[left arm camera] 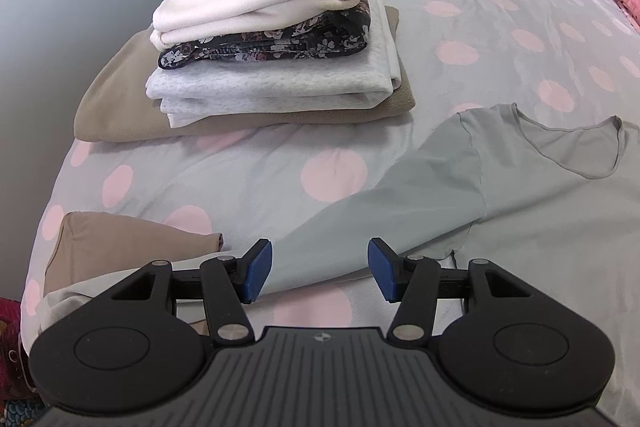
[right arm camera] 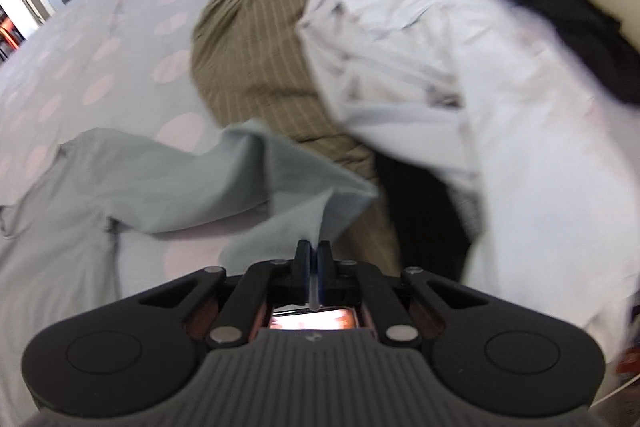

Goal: Fold clothes

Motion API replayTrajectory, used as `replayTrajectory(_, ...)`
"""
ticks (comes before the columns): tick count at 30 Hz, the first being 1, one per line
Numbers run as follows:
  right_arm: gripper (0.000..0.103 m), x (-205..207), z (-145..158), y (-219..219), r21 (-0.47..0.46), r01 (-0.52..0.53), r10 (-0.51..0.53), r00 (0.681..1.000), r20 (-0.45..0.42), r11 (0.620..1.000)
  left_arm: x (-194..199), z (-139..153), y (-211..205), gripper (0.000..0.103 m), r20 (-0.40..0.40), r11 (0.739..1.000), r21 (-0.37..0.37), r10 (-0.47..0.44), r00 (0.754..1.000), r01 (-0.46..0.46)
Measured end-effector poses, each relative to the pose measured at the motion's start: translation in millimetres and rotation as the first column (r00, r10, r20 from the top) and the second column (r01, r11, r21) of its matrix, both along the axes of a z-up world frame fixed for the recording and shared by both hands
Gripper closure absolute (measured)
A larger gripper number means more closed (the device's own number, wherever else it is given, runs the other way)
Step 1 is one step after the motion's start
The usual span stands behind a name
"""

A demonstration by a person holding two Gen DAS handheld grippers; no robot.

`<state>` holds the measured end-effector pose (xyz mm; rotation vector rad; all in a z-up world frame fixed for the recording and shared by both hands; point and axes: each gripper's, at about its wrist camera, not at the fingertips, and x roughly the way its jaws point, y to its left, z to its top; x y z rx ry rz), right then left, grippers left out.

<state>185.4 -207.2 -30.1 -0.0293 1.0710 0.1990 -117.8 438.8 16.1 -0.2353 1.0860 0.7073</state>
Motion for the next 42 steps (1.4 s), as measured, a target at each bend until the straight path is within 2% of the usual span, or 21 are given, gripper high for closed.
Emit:
replayTrajectory(7, 0.099, 12, 59, -16, -0.214, -0.020, 0.058, 0.983, 0.174, 0.977, 0, 1, 0, 0.052, 0.006, 1.000, -0.004, 0.003, 1.000, -0.003)
replayTrajectory(10, 0.099, 16, 80, -25, -0.266, -0.009, 0.070, 0.973, 0.220, 0.964, 0, 1, 0, 0.052, 0.006, 1.000, -0.002, 0.003, 1.000, -0.003)
replayTrajectory(14, 0.099, 23, 90, -38, -0.308, 0.020, 0.057, 0.970, 0.237, 0.951, -1, 1, 1, 0.052, 0.005, 1.000, -0.002, 0.011, 1.000, -0.011)
replayTrajectory(19, 0.099, 31, 87, -51, -0.329, 0.043, 0.028, 0.978, 0.208, 0.943, -4, 2, 3, 0.052, 0.010, 1.000, -0.003, 0.024, 1.000, -0.024)
replayTrajectory(26, 0.099, 45, 64, -68, -0.325, 0.077, -0.026, 0.987, 0.158, 0.942, -3, -1, 4, 0.052, -0.002, 1.000, 0.002, 0.029, 1.000, -0.029)
replayTrajectory(30, 0.098, 53, 53, -78, -0.272, 0.114, -0.065, 0.981, 0.183, 0.956, -3, -4, 3, 0.052, -0.018, 1.000, 0.012, 0.027, 0.999, -0.027)
replayTrajectory(33, 0.089, 56, 52, -86, -0.234, 0.149, -0.095, 0.969, 0.227, 0.961, -1, -8, 4, 0.051, -0.035, 1.000, 0.017, 0.027, 0.999, -0.026)
replayTrajectory(35, 0.076, 57, 53, -90, -0.221, 0.160, -0.098, 0.959, 0.267, 0.962, 0, -10, 4, 0.051, -0.046, 0.999, 0.020, 0.026, 0.999, -0.025)
replayTrajectory(38, 0.071, 59, 54, -97, -0.216, 0.191, -0.121, 0.947, 0.298, 0.958, 2, -13, 1, 0.051, -0.060, 1.000, 0.028, 0.017, 0.998, -0.015)
replayTrajectory(42, 0.068, 59, 55, -113, -0.157, 0.241, -0.181, 0.929, 0.322, 0.958, 6, -16, -4, 0.051, -0.077, 0.999, 0.041, 0.001, 0.997, 0.002)
